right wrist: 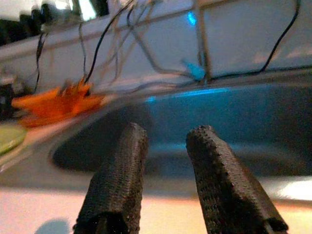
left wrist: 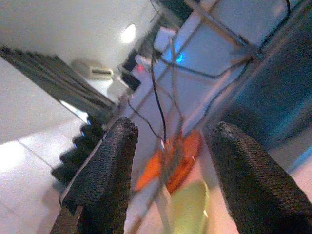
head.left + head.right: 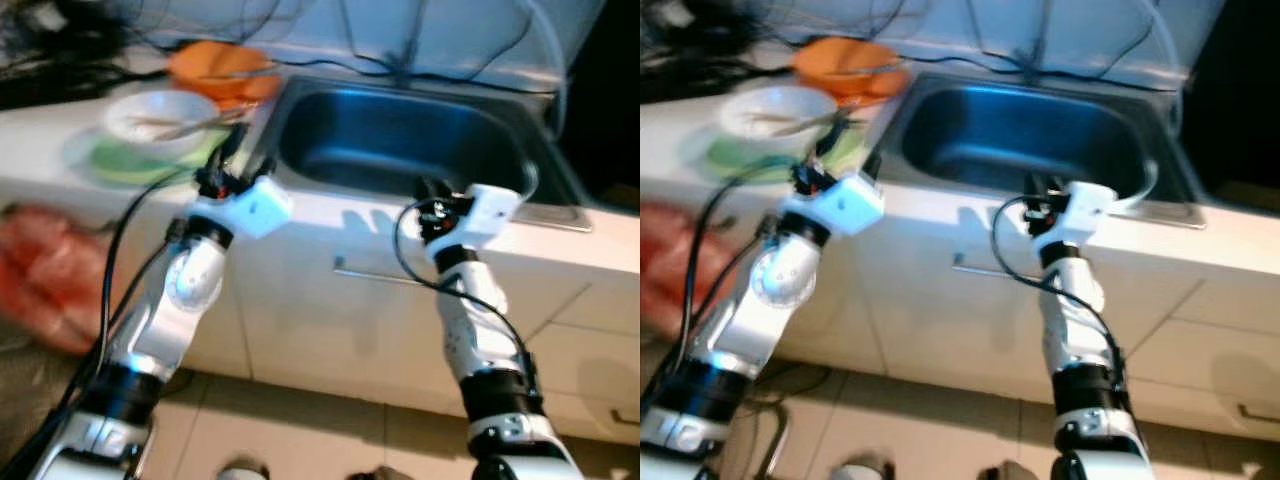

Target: Kitchen organization

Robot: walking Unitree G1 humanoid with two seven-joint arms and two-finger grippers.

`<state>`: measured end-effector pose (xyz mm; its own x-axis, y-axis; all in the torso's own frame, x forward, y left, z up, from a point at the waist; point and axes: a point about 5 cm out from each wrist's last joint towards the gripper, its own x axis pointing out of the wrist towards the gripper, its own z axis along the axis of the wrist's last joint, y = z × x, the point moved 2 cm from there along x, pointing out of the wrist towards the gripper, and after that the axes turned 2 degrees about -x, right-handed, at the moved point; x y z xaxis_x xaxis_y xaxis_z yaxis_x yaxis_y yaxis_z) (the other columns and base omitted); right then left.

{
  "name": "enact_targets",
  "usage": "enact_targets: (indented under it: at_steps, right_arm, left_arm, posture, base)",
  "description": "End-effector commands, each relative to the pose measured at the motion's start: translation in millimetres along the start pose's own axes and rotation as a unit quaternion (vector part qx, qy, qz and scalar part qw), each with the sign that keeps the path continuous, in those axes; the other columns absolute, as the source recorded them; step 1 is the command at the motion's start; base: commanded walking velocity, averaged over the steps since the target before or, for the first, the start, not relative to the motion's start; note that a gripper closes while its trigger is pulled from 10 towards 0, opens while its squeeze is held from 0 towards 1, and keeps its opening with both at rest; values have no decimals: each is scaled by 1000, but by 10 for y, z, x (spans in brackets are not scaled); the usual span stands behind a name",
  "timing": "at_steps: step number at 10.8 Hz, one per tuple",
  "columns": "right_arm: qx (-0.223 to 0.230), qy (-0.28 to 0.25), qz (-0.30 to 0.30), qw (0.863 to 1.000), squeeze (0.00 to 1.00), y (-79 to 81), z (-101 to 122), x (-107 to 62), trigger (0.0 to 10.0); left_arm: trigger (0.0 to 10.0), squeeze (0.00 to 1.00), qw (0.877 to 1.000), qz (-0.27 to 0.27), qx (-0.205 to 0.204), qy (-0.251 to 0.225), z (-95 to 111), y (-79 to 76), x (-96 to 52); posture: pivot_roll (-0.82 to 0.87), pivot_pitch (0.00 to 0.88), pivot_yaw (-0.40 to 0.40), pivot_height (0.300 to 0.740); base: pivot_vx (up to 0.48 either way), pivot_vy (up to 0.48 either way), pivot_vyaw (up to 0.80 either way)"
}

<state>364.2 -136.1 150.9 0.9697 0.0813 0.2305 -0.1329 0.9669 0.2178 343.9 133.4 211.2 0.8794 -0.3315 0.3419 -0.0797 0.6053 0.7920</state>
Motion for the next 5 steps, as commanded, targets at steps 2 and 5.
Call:
enact_targets:
  at_steps: [2, 5]
  right_arm:
    - [-11, -6, 8, 1000, 0, 15, 47, 21, 10000]
    - [-9, -5, 8, 1000, 0, 12, 46, 21, 10000]
  left_arm:
    - [10000, 0, 1000, 4, 5, 1, 5, 34, 17]
    - [10000, 0, 1000, 16, 8, 10, -17, 72, 19]
  posture:
    - [78, 95, -63, 740]
    - [79, 94, -65, 740]
  base:
    - [0, 0, 0]
    - [81, 0, 0]
